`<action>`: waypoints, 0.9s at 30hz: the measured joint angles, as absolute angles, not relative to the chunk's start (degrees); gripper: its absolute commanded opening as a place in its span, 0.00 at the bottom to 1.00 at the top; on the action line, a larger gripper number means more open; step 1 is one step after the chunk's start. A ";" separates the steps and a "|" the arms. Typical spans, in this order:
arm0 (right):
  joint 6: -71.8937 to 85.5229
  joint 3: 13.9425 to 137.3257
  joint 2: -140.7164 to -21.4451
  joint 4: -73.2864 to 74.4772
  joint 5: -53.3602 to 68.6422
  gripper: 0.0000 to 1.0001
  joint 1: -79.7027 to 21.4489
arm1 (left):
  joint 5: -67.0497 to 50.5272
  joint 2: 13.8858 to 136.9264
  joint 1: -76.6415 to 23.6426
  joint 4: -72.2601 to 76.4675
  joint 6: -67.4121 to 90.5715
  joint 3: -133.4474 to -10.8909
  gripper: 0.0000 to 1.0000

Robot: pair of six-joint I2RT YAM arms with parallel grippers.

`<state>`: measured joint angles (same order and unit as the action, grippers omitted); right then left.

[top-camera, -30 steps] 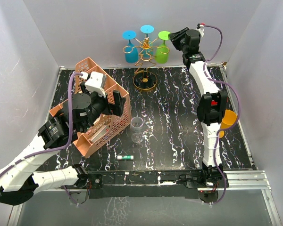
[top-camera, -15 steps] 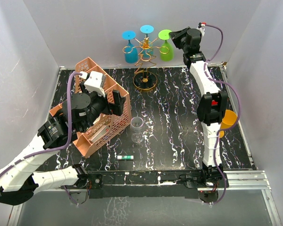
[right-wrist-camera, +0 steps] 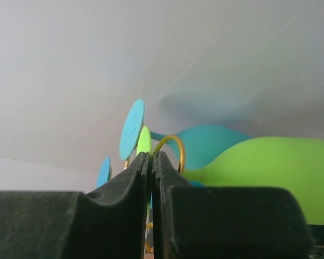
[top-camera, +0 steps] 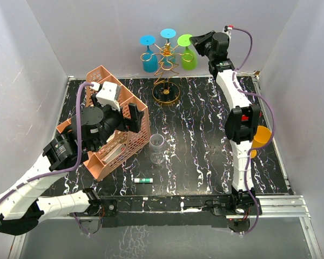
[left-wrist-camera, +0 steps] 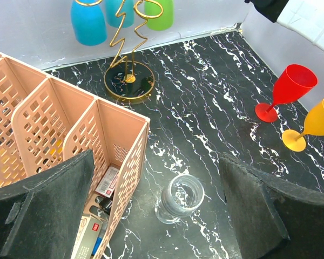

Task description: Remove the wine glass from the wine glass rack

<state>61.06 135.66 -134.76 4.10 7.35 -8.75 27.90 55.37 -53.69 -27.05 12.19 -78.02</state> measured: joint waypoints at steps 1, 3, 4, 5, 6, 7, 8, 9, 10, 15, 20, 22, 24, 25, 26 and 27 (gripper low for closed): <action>61.23 135.66 -134.76 4.10 7.86 0.08 -8.99 | 27.90 55.37 -53.69 -27.05 12.23 -78.02 0.97; 61.60 135.66 -134.76 4.14 8.56 0.08 -9.41 | 27.90 55.33 -53.69 -27.07 12.43 -78.02 0.97; 61.65 135.63 -134.76 4.14 8.82 0.08 -9.58 | 27.88 55.29 -53.69 -27.09 12.47 -78.02 0.97; 61.67 135.63 -134.76 4.14 9.04 0.08 -9.72 | 27.88 55.22 -53.69 -27.09 12.60 -78.02 0.97; 61.67 135.63 -134.76 4.14 9.26 0.08 -9.76 | 27.88 55.16 -53.69 -27.14 12.67 -78.02 0.97; 61.67 135.63 -134.76 4.12 9.47 0.08 -9.80 | 27.88 55.07 -53.69 -27.18 12.71 -78.02 0.97; 61.69 135.57 -134.76 4.12 9.67 0.08 -9.80 | 27.88 54.98 -53.69 -27.24 12.86 -78.02 0.97; 61.76 135.46 -134.74 4.08 9.89 0.08 -9.80 | 27.86 54.89 -53.69 -27.27 12.95 -78.02 0.97; 61.87 135.15 -134.67 3.88 10.07 0.08 -9.74 | 27.83 54.78 -53.69 -27.27 13.08 -78.02 0.97; 61.98 132.88 -133.29 3.07 10.26 0.08 -9.72 | 27.51 54.52 -53.69 -27.27 13.67 -78.02 0.97; 61.91 129.43 -130.41 3.18 10.24 0.08 -9.74 | 27.00 54.48 -53.69 -27.46 14.59 -78.02 0.97; 61.93 127.96 -129.23 3.20 10.20 0.08 -9.74 | 26.89 54.35 -53.69 -27.46 15.00 -78.02 0.97; 61.98 126.82 -128.20 3.20 10.24 0.08 -9.74 | 26.76 54.15 -53.69 -27.49 15.27 -78.02 0.97; 62.02 126.50 -127.83 3.25 10.31 0.08 -9.74 | 26.70 54.00 -53.69 -27.46 15.49 -78.02 0.97; 62.04 126.39 -127.57 3.20 10.37 0.08 -9.74 | 26.59 53.87 -53.69 -27.49 15.64 -78.02 0.97; 62.06 126.04 -127.22 3.18 10.46 0.08 -9.74 | 26.52 53.76 -53.69 -27.49 15.70 -78.02 0.97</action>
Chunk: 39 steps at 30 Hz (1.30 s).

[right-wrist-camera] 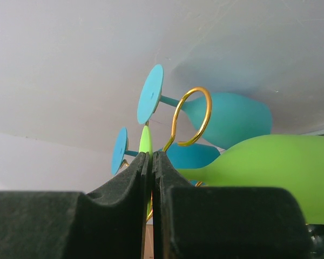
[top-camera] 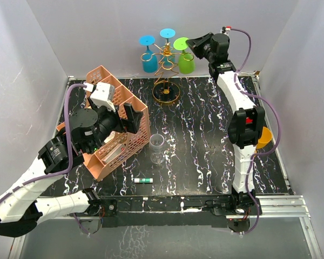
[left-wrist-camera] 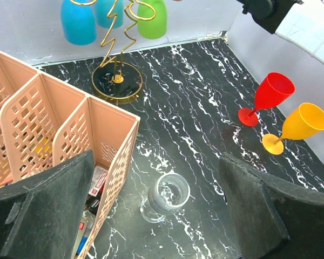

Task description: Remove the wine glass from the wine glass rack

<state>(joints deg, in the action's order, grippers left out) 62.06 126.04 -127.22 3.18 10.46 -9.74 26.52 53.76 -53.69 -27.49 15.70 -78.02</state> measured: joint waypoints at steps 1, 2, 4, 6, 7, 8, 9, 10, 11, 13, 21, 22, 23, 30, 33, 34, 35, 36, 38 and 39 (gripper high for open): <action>62.08 125.56 -126.80 3.22 10.50 0.08 -9.69 | 26.46 53.67 -53.69 -27.49 15.88 -78.02 0.97; 62.11 125.10 -126.43 3.20 10.50 0.08 -9.67 | 26.39 53.63 -53.69 -27.46 15.97 -78.02 0.97; 62.13 123.92 -125.64 3.20 10.50 0.08 -9.54 | 26.20 53.58 -53.69 -27.46 16.29 -78.02 0.97; 62.26 122.98 -125.08 3.20 10.59 0.08 -9.32 | 26.00 53.60 -53.69 -27.46 16.53 -78.02 0.97; 62.33 122.45 -124.79 3.22 10.59 0.08 -9.21 | 25.89 53.60 -53.69 -27.46 16.69 -78.02 0.97; 62.39 121.91 -124.42 3.22 10.61 0.08 -9.06 | 25.80 53.60 -53.69 -27.46 16.78 -78.02 0.97; 62.48 121.30 -124.05 3.25 10.68 0.08 -8.86 | 25.67 53.60 -53.69 -27.46 16.97 -78.02 0.97; 62.50 120.66 -123.52 3.31 10.66 0.08 -8.62 | 25.54 53.60 -53.69 -27.46 17.15 -78.02 0.97; 62.52 119.98 -123.00 3.36 10.68 0.08 -8.36 | 25.45 53.60 -53.69 -27.46 17.19 -78.02 0.97; 62.52 118.74 -121.86 3.60 10.66 0.08 -7.73 | 25.19 53.67 -53.69 -27.44 17.61 -78.02 0.97; 62.48 116.49 -118.56 3.90 10.76 0.08 -4.45 | 24.05 55.29 -53.69 -27.49 19.11 -78.43 0.97; 62.48 116.33 -118.30 3.97 10.92 0.08 -3.92 | 23.92 55.31 -53.69 -27.44 19.33 -78.43 0.97; 62.48 116.33 -118.17 3.99 10.96 0.08 -3.53 | 23.83 55.31 -53.69 -27.44 19.57 -78.43 0.97; 61.89 110.80 -113.84 4.19 11.57 0.08 -1.10 | 22.59 55.20 -53.69 -27.49 21.56 -78.41 0.97; 60.95 105.95 -109.27 4.49 11.44 0.08 -0.43 | 21.41 55.22 -53.69 -27.44 22.37 -78.37 0.97; 60.53 104.47 -107.74 4.73 11.49 0.08 -0.32 | 20.91 55.22 -53.69 -27.44 22.59 -78.26 0.97; 59.99 102.54 -105.62 4.60 11.49 0.08 -0.25 | 20.29 55.24 -53.69 -27.44 22.92 -78.15 0.97; 59.48 100.66 -103.46 4.67 11.55 0.08 -0.25 | 19.79 55.31 -53.69 -27.46 23.22 -78.04 0.97; 58.33 97.36 -98.80 4.62 11.99 0.08 -0.25 | 18.46 55.55 -53.69 -27.44 23.77 -77.87 0.97; 57.93 95.74 -96.42 4.49 12.27 0.07 -0.25 | 17.74 55.75 -53.69 -27.38 24.16 -77.78 0.97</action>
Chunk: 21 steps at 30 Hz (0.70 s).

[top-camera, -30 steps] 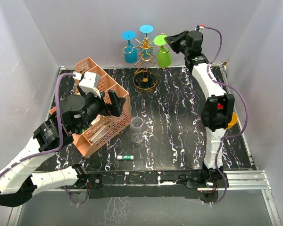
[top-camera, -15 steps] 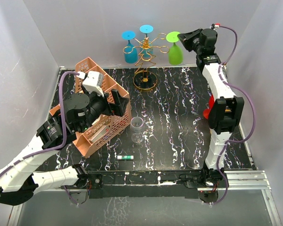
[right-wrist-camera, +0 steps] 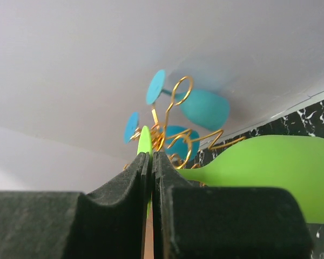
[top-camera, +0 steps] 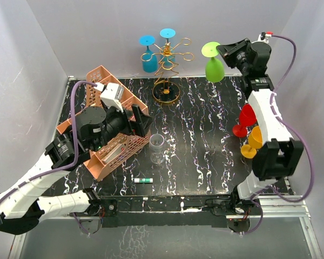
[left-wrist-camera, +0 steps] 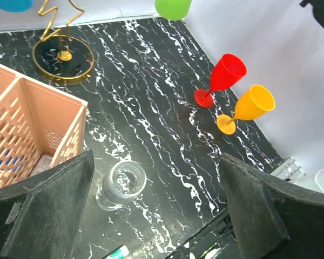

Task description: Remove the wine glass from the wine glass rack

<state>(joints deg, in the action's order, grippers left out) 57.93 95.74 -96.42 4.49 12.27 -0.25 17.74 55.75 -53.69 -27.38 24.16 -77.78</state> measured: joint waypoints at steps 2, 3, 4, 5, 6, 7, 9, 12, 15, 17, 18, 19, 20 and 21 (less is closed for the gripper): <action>57.08 92.49 -91.53 4.08 13.17 0.08 -0.25 | 16.19 56.07 -53.69 -27.00 24.64 -77.52 0.97; 56.88 90.96 -89.19 3.90 13.89 0.08 -0.25 | 15.22 56.29 -53.69 -26.89 24.84 -77.38 0.97; 56.86 89.27 -86.98 3.33 14.63 0.08 -0.27 | 14.13 56.55 -53.69 -26.57 25.08 -77.25 0.97; 56.90 88.05 -85.21 3.09 15.42 0.08 -0.25 | 13.13 56.88 -53.69 -26.37 25.19 -77.21 0.97; 57.12 86.41 -83.20 2.52 16.51 0.08 -0.25 | 12.27 57.17 -53.69 -26.06 25.28 -77.21 0.97; 57.54 84.75 -81.43 1.83 17.63 0.08 -0.25 | 11.09 57.56 -53.69 -25.61 25.36 -77.21 0.97; 59.29 81.36 -78.52 0.23 20.73 0.08 -0.25 | 8.82 58.35 -53.67 -24.77 25.54 -77.21 0.97; 63.90 76.66 -76.36 -3.62 26.22 0.08 -0.25 | 5.41 59.31 -53.19 -23.03 25.80 -77.21 0.97; 70.81 72.07 -75.94 -8.73 32.21 0.08 -0.38 | 0.21 60.55 -51.44 -20.86 26.92 -77.82 0.97; 75.68 69.19 -75.77 -11.94 35.51 0.08 -0.60 | -4.47 61.98 -49.17 -18.85 28.45 -79.07 0.97; 77.89 67.90 -75.57 -13.30 36.77 0.08 -0.69 | -7.75 62.76 -47.24 -17.37 29.78 -79.64 0.97; 79.94 66.92 -75.29 -14.37 37.91 0.08 -0.75 | -10.66 63.51 -45.36 -15.79 31.07 -79.96 0.97; 81.28 66.39 -74.96 -14.87 38.79 0.08 -0.78 | -14.39 64.40 -42.48 -13.41 33.01 -80.09 0.97; 82.83 65.93 -74.50 -15.68 39.53 0.08 -0.80 | -18.09 65.30 -39.35 -10.90 35.27 -79.94 0.97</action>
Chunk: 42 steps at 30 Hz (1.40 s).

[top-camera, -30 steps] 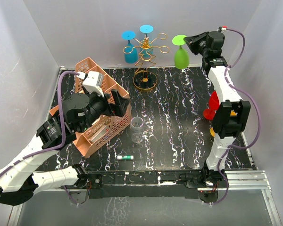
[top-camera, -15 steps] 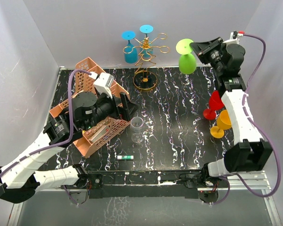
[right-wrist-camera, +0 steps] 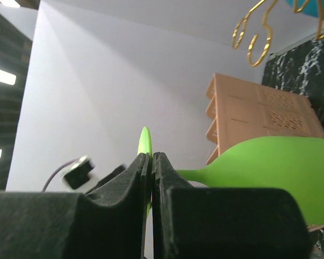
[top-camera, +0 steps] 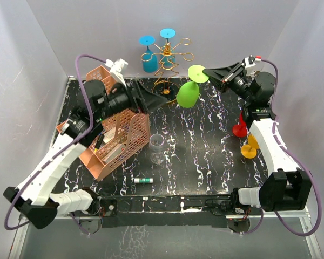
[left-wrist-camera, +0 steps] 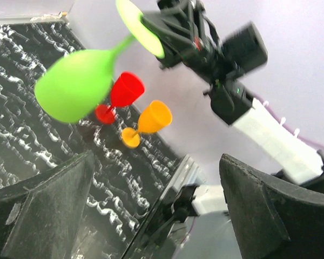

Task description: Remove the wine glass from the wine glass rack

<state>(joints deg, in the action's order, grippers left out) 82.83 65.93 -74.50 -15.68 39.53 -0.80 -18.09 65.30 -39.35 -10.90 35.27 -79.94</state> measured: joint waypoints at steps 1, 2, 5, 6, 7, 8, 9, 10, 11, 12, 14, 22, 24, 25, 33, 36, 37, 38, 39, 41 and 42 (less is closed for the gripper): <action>84.33 65.73 -73.95 -16.40 40.29 0.08 -0.80 | -21.80 66.24 -36.14 -7.88 37.87 -79.37 0.97; 85.78 65.71 -73.38 -17.37 40.95 0.08 -0.80 | -24.80 67.05 -33.17 -4.62 40.53 -78.43 0.97; 90.59 64.82 -71.70 -23.46 42.83 0.08 -0.80 | -33.65 70.13 -25.36 5.87 49.76 -74.81 0.97; 92.68 64.34 -71.42 -26.17 43.59 0.08 -0.82 | -35.46 71.18 -23.73 8.29 52.18 -74.04 0.97; 95.26 63.81 -71.37 -29.71 44.14 0.08 -1.06 | -37.80 72.66 -21.78 11.38 55.31 -73.34 0.97; 97.06 63.51 -71.53 -31.83 44.47 0.08 -1.23 | -39.79 74.28 -20.16 14.59 58.15 -72.90 0.97; 99.00 63.20 -71.79 -34.24 44.75 0.08 -1.58 | -41.43 75.90 -18.85 17.58 60.88 -72.51 0.97; 100.84 63.09 -72.18 -36.14 44.95 0.08 -1.98 | -42.83 77.32 -17.76 20.27 63.35 -72.16 0.97; 102.43 63.09 -72.66 -37.80 44.93 0.08 -2.52 | -44.23 78.96 -16.82 23.16 66.02 -72.01 0.97; 103.81 63.09 -73.12 -39.22 44.93 0.08 -3.18 | -45.01 80.16 -16.38 25.19 67.85 -71.96 0.97; 105.97 63.09 -74.02 -41.78 44.97 0.08 -4.82 | -46.81 82.81 -16.03 31.73 72.84 -71.37 0.97; 114.06 63.11 -79.02 -54.76 43.48 0.08 -8.51 | -50.37 89.17 -16.08 46.26 84.53 -69.30 0.90; 116.09 63.11 -81.19 -59.00 42.63 0.08 -8.78 | -50.83 90.17 -16.08 49.91 87.42 -69.30 0.87; 116.84 63.11 -82.24 -60.34 42.26 0.08 -8.91 | -51.03 90.50 -16.08 51.44 88.64 -69.30 0.85; 119.17 63.31 -87.79 -68.58 39.51 0.08 -8.99 | -51.92 91.61 -15.92 66.35 101.34 -65.36 0.81; 119.33 63.92 -90.13 -71.05 38.89 0.08 -9.04 | -52.12 91.61 -15.99 69.45 104.49 -65.12 0.81; 119.37 64.31 -91.07 -71.79 38.74 0.07 -9.04 | -52.18 91.64 -15.99 70.54 105.56 -65.12 0.78; 119.37 65.01 -92.16 -72.58 38.68 0.08 -9.04 | -52.21 91.83 -15.99 71.57 106.50 -65.21 0.77; 119.39 65.87 -93.30 -73.28 38.70 0.08 -9.04 | -52.42 92.33 -15.99 72.90 107.61 -65.56 0.73; 119.39 67.59 -95.53 -74.89 38.76 0.08 -9.04 | -52.51 94.02 -15.97 76.25 110.37 -66.37 0.64; 119.39 68.27 -96.49 -75.83 38.76 0.08 -9.08 | -52.42 94.74 -15.88 77.82 111.81 -66.41 0.64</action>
<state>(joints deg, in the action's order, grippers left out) 119.39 68.27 -96.49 -75.83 38.76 -9.08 -52.42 94.74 -15.88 77.82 111.81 -66.41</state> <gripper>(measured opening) 0.099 0.705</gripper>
